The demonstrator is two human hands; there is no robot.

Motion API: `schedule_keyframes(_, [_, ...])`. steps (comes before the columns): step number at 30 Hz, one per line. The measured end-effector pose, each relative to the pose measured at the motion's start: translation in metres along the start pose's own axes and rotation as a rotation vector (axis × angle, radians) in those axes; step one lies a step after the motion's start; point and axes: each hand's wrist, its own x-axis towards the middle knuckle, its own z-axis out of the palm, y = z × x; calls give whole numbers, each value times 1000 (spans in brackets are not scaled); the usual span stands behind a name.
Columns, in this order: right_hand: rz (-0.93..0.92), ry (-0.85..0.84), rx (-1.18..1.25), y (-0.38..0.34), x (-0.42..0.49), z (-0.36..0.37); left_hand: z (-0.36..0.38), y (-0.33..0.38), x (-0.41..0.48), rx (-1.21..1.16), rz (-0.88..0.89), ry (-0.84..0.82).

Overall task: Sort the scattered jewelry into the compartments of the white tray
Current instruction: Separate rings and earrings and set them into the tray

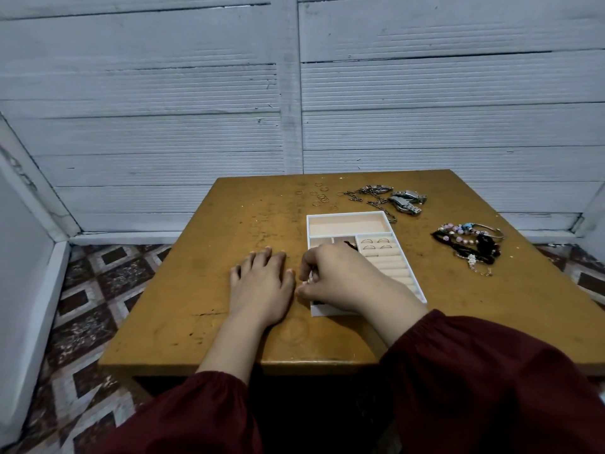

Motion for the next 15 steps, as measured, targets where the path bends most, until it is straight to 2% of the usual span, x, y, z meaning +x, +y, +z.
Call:
schedule_keyframes(8, [146,15,324,13,-7,-14,2,0,1,4,6,19])
schedule_keyframes(15, [172,12,226,32,-11,-19,2,-1,1,3,14,29])
